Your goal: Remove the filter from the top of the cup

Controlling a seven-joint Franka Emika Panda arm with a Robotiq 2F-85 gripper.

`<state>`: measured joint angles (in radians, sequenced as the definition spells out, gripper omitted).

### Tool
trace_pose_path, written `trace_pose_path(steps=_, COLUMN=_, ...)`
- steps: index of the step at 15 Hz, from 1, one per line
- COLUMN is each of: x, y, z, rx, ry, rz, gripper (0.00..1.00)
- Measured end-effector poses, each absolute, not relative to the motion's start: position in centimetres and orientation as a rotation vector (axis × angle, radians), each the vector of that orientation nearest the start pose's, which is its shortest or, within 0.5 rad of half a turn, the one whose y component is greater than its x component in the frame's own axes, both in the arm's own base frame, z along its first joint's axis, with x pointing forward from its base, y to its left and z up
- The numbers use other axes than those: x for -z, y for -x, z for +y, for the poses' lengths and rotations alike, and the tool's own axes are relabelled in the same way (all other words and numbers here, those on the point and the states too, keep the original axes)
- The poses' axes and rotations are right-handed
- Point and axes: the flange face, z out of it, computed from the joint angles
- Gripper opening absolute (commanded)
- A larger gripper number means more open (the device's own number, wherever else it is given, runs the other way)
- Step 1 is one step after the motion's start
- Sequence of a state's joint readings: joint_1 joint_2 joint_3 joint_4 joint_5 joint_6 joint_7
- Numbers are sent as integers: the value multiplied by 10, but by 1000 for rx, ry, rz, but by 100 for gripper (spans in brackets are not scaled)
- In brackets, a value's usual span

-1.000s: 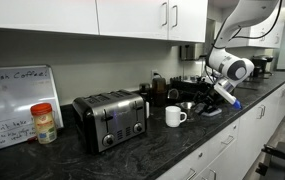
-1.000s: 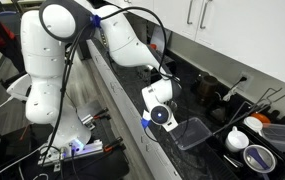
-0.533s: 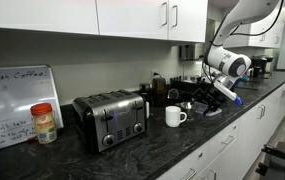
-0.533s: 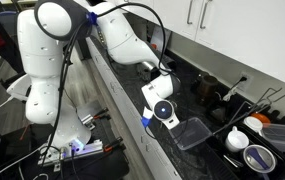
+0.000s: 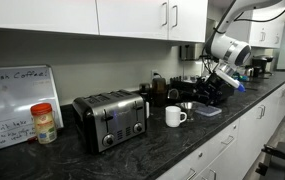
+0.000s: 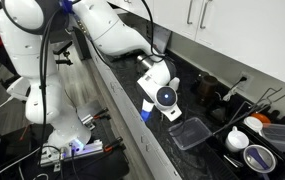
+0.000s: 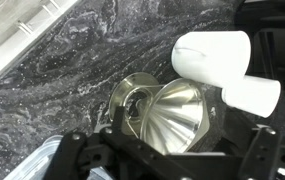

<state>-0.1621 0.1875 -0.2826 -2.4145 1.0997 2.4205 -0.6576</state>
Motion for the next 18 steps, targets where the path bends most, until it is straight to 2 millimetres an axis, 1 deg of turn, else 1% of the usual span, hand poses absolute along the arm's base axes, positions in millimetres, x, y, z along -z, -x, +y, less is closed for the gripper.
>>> trace_pose_path(steps=6, x=-276, y=-429, z=-198, rx=246, ry=2514, rz=786, gripper=100)
trace_pose_path(steps=10, x=-305, y=-427, z=-185, rx=220, ry=2617, rz=690, gripper=100)
trace_pose_path(steps=13, x=-320, y=-426, z=-168, rx=169, ry=2690, rz=567, gripper=100)
trace_pose_path(steps=18, x=-340, y=-424, z=-130, rx=50, ry=2770, rz=302, gripper=100)
